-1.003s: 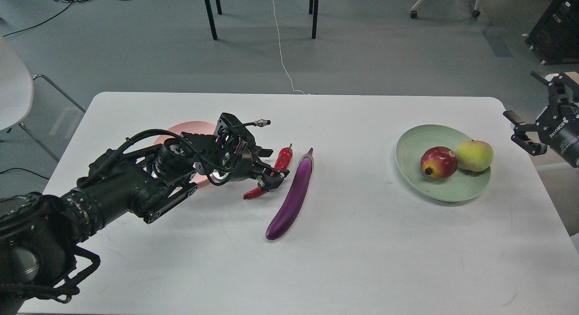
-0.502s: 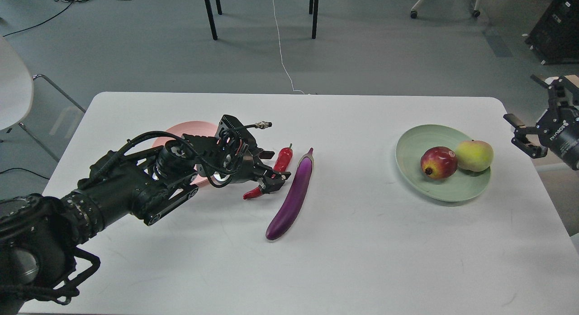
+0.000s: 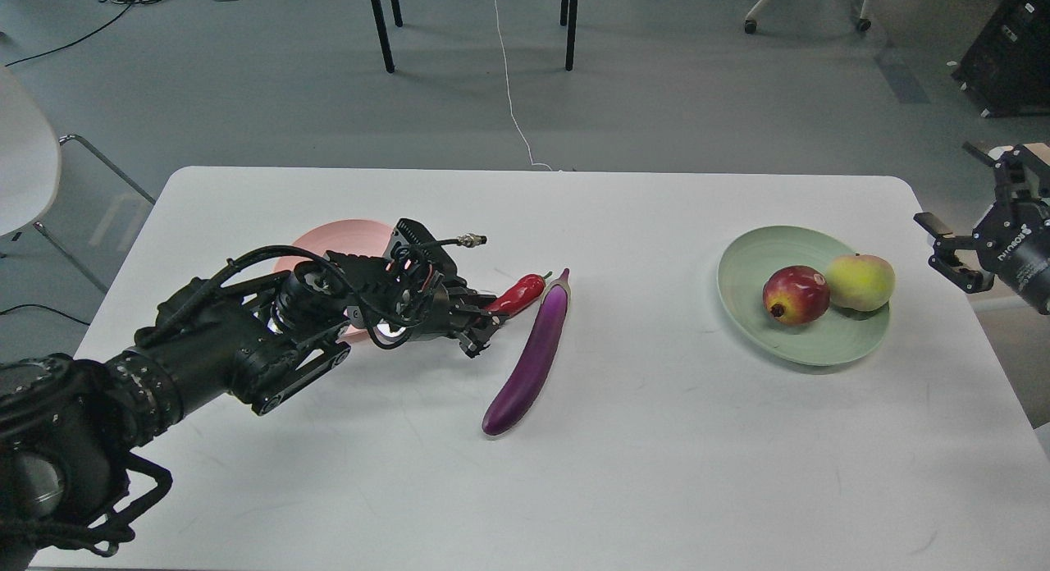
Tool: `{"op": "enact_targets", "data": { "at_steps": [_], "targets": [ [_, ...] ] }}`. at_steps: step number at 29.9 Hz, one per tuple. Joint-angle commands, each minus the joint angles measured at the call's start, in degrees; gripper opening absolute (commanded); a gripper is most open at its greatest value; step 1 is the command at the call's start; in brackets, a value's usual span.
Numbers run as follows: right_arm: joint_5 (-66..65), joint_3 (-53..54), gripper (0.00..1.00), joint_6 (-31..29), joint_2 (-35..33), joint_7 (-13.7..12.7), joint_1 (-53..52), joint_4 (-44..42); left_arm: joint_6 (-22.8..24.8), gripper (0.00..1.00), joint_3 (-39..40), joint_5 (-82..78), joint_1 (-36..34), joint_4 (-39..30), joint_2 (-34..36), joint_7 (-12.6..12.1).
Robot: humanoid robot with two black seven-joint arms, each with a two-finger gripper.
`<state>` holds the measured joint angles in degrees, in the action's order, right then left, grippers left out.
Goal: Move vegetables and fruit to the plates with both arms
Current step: 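Lift the chili pepper and lower it onto the pink plate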
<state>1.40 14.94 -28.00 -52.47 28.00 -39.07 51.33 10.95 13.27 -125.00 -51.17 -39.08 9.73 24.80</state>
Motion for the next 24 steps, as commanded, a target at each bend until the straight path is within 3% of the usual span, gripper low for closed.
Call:
{"op": "enact_targets", "data": {
  "at_steps": [1,6,11,17,24],
  "targets": [
    [0.0,0.0,0.99,0.0,0.1,0.0,0.0,-0.1,-0.1,0.11,0.1,0.0,-0.3,0.1,0.1,-0.1],
    [0.0,0.1,0.99,0.0,0.2,0.0,0.0,-0.1,-2.2,0.11,0.8,0.0,-1.4,-0.6,0.4,0.0],
    [0.0,0.1,0.99,0.0,0.3,0.0,0.0,-0.1,-2.5,0.12,1.1,3.6,-6.9,-1.7,4.1,0.2],
    [0.0,0.1,0.99,0.0,0.7,0.0,0.0,-0.1,-1.4,0.13,0.1,11.9,-8.6,-1.8,13.8,0.6],
    [0.0,0.2,0.99,0.0,1.3,0.0,0.0,-0.1,1.4,0.14,-0.8,12.0,-4.4,-4.2,27.5,2.5]
  ]
}}
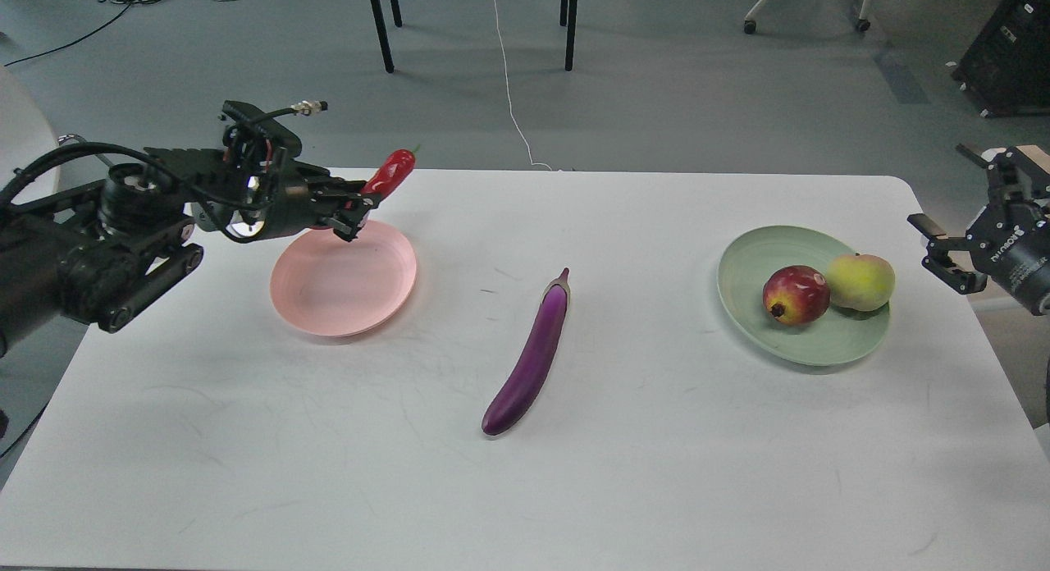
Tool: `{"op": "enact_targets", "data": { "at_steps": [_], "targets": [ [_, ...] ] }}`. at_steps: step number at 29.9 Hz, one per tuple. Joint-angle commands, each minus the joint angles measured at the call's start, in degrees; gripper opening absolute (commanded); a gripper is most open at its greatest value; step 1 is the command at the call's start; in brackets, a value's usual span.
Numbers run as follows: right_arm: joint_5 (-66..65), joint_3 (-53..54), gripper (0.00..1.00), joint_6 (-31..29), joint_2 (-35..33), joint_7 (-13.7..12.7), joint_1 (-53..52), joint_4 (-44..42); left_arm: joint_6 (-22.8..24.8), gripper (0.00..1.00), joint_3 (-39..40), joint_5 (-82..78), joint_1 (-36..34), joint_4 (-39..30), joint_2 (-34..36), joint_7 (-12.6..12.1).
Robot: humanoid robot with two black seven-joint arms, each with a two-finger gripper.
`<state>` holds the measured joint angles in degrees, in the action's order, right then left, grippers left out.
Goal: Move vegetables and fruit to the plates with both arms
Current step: 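Lift the chili pepper and lower it onto the pink plate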
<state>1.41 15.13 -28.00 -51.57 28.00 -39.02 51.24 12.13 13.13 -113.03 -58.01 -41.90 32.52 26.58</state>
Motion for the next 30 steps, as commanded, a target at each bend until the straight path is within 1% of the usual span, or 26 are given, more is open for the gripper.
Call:
{"op": "enact_targets", "data": {
  "at_steps": [1,5,7,10,16,21,24,25,27,28,30],
  "targets": [
    [0.0,0.1,0.99,0.0,0.4,0.0,0.0,0.0,0.3,0.14,-0.7,0.1,3.0,-2.0,5.8,0.7],
    [0.0,0.1,0.99,0.0,0.6,0.0,0.0,0.0,0.1,0.15,-0.7,0.1,6.0,-3.5,8.1,0.5],
    [0.0,0.1,0.99,0.0,0.7,0.0,0.0,0.0,-0.2,0.15,-0.6,0.2,7.4,-3.5,8.1,0.3],
    [0.0,0.1,0.99,0.0,0.7,0.0,0.0,0.0,-0.4,0.15,-0.6,0.2,7.6,-3.5,7.6,0.0],
    [0.0,0.2,0.99,0.0,0.8,0.0,0.1,-0.1,-0.5,0.16,-0.5,0.3,7.1,-3.6,3.8,-0.3],
    [0.0,0.3,0.99,0.0,0.8,0.0,0.1,0.1,-0.8,0.19,-0.3,0.4,6.9,-2.8,1.1,-0.9],
    [0.0,0.3,0.99,0.0,0.7,0.0,0.1,0.1,-1.3,0.23,-0.4,0.4,6.7,-1.7,0.7,-0.8],
    [0.0,0.3,0.99,0.0,0.7,0.0,0.1,0.1,-1.3,0.25,-0.4,0.4,6.7,-1.2,0.7,-0.8],
    [0.0,0.3,0.99,0.0,0.7,0.0,0.1,0.1,-1.3,0.37,-0.5,0.4,6.6,-0.6,0.7,-0.8],
    [0.0,0.3,0.99,0.0,0.7,0.0,0.1,0.1,-1.3,0.46,-0.5,0.4,6.6,-0.5,0.8,-0.8],
    [0.0,0.3,0.99,0.0,0.7,0.0,0.1,0.1,-1.4,0.63,-0.5,0.4,6.6,-0.5,0.8,-0.7]
  ]
}}
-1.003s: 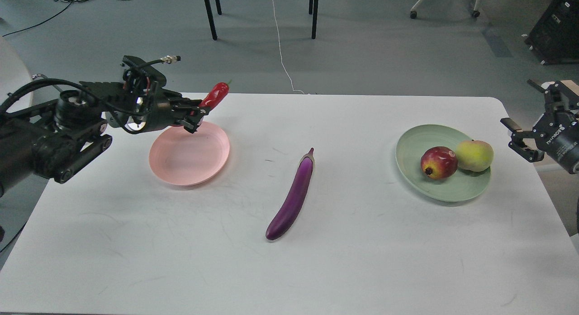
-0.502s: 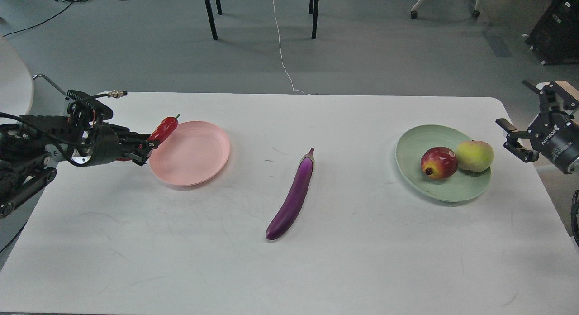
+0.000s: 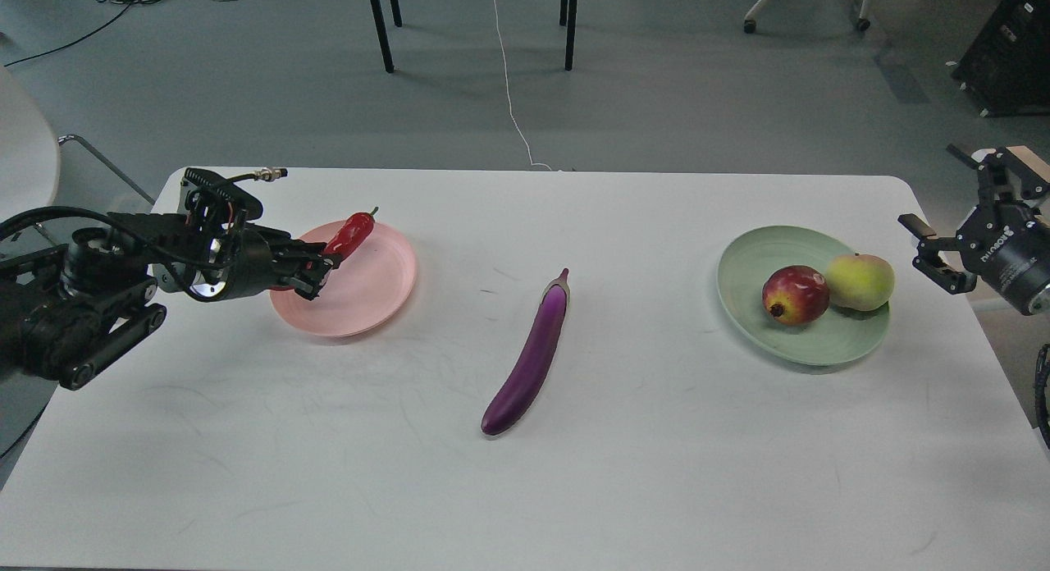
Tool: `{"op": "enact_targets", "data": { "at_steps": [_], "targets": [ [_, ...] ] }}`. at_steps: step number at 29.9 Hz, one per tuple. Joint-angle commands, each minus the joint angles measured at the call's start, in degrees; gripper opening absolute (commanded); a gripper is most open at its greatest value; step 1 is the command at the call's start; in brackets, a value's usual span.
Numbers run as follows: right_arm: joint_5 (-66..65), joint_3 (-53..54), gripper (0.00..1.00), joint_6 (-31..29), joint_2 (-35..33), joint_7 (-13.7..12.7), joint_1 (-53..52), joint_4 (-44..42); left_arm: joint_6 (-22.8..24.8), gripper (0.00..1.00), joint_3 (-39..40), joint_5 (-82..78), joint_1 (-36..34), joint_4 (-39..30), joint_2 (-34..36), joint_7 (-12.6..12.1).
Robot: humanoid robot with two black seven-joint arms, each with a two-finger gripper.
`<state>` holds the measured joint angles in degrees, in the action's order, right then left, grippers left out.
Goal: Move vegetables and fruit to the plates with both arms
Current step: 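Lift the chili pepper and lower it onto the pink plate, then move the left gripper to the purple eggplant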
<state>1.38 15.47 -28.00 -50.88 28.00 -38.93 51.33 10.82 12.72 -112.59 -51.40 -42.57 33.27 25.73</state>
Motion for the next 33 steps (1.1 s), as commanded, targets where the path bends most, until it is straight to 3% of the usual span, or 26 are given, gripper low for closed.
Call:
{"op": "enact_targets", "data": {
  "at_steps": [1,6,9,15,18,22,28,33],
  "targets": [
    [0.0,0.0,0.99,0.0,0.0,0.0,0.0,0.0,-0.1,0.67,-0.1,-0.1,-0.1,0.2,0.0,0.2],
    [0.0,0.0,0.99,0.0,-0.1,0.0,0.0,0.0,-0.4,0.80,-0.2,-0.2,-1.0,-0.1,0.0,0.7],
    [0.0,0.1,0.99,0.0,-0.2,0.0,0.0,0.0,-0.4,0.81,-0.2,-0.4,-1.6,-1.1,0.4,0.9],
    [0.0,0.1,0.99,0.0,-0.3,0.0,0.0,0.0,0.3,0.82,-0.1,-0.3,-7.3,-17.2,3.3,0.7],
    [0.0,0.1,0.99,0.0,-0.3,0.0,0.0,0.0,1.8,0.83,-0.1,-0.4,-8.8,-26.9,3.2,-0.9],
    [0.0,0.1,0.99,0.0,-0.4,0.0,0.1,-0.1,3.6,0.83,-0.2,-0.9,-8.5,-34.1,0.4,-5.9],
    [0.0,0.1,0.99,0.0,-0.4,0.0,0.3,-0.1,3.6,0.83,-3.1,-7.1,-6.5,-33.2,-6.5,-7.4],
    [0.0,0.1,0.99,0.0,-0.5,0.0,0.7,-0.1,3.6,0.83,-3.1,-8.2,-3.8,-27.9,-10.8,-8.7]
  ]
}}
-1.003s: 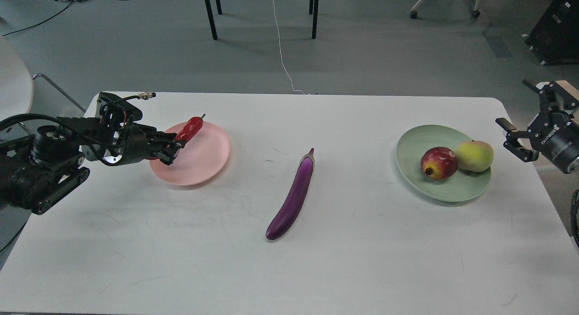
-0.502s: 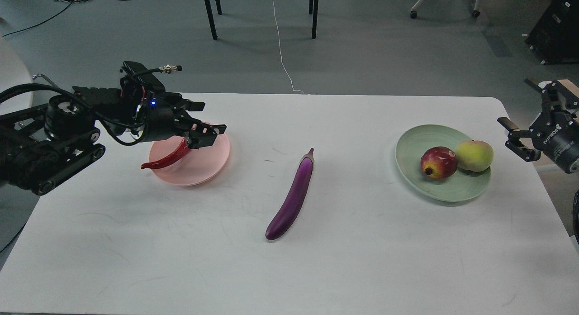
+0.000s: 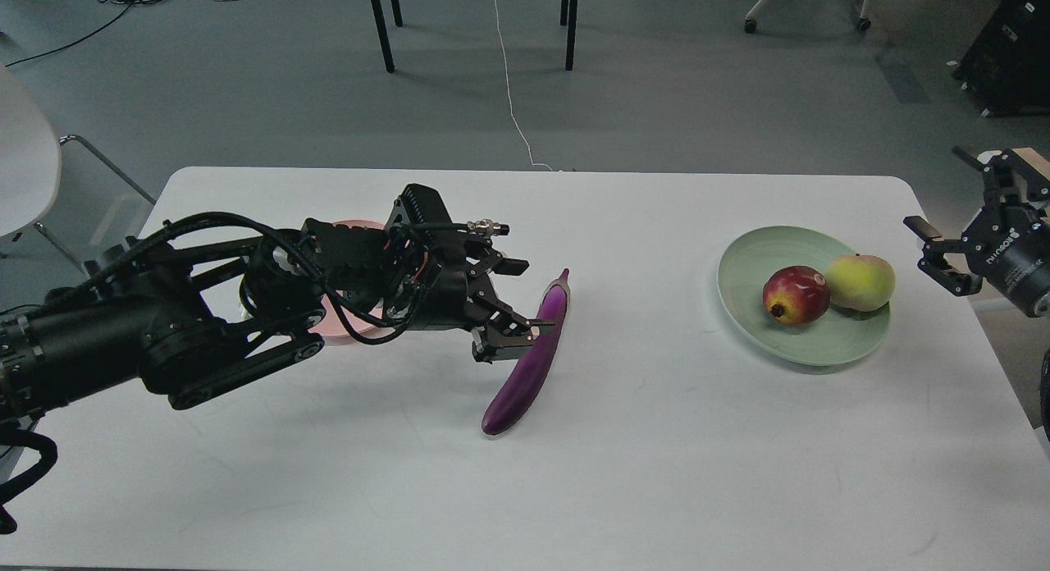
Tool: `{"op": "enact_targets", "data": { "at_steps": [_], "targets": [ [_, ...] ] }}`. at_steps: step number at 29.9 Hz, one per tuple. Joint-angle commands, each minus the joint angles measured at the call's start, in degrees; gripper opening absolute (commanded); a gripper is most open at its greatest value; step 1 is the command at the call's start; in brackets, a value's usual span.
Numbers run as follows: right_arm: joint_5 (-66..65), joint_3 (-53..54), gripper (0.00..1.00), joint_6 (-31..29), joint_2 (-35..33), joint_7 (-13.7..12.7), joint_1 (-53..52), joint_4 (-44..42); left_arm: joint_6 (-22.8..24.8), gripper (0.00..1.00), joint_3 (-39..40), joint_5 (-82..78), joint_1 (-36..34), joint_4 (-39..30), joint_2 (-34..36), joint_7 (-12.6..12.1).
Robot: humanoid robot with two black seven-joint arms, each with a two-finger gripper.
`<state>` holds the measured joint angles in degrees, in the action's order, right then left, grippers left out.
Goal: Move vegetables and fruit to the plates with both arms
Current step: 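Move the left gripper to the purple eggplant, then grasp the purple eggplant with the left gripper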
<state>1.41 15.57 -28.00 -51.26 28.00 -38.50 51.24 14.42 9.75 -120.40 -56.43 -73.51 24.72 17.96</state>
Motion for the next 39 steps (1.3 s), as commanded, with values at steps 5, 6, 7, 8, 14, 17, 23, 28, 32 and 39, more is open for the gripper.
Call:
{"op": "enact_targets", "data": {
  "at_steps": [5,6,7,8,14,17,23,28,32,39],
  "targets": [
    [0.0,0.1,0.99,0.0,-0.2,0.0,0.7,0.0,0.0,0.83,-0.1,-2.2,3.6,7.5,-5.2,-1.3],
    [0.0,0.1,0.99,0.0,-0.2,0.0,0.7,0.0,0.0,0.83,-0.1,-2.7,3.8,8.2,-5.7,-1.3],
    [0.0,0.1,0.99,0.0,-0.3,0.0,0.7,0.0,0.0,0.83,-0.1,-3.1,4.0,9.0,-6.3,-1.3],
    [0.0,0.1,0.99,0.0,-0.4,0.0,0.9,0.0,0.0,0.83,-0.1,-3.3,4.1,9.5,-6.8,-1.3],
    [0.0,0.1,0.99,0.0,-0.6,0.0,1.2,0.0,0.0,0.83,-0.1,-3.2,4.3,10.6,-9.7,-1.3],
    [0.0,0.1,0.99,0.0,-1.0,0.0,1.5,0.1,0.0,0.83,-0.1,-3.2,4.4,11.1,-10.0,-1.3],
    [0.0,0.1,0.99,0.0,-1.2,0.0,1.5,0.1,0.0,0.83,-0.1,-3.3,5.3,13.5,-10.0,-1.3],
    [0.0,0.1,0.99,0.0,-1.3,0.0,1.5,0.2,0.0,0.83,-0.1,-3.4,7.0,13.6,-10.0,-1.3],
    [0.0,0.1,0.99,0.0,-1.4,0.0,1.6,0.2,0.0,0.83,-0.1,-3.7,7.4,13.6,-10.1,-1.3],
    [0.0,0.1,0.99,0.0,-1.4,0.0,1.6,0.1,0.0,0.83,-0.1,-3.7,7.6,13.7,-10.0,-1.3]
  ]
}}
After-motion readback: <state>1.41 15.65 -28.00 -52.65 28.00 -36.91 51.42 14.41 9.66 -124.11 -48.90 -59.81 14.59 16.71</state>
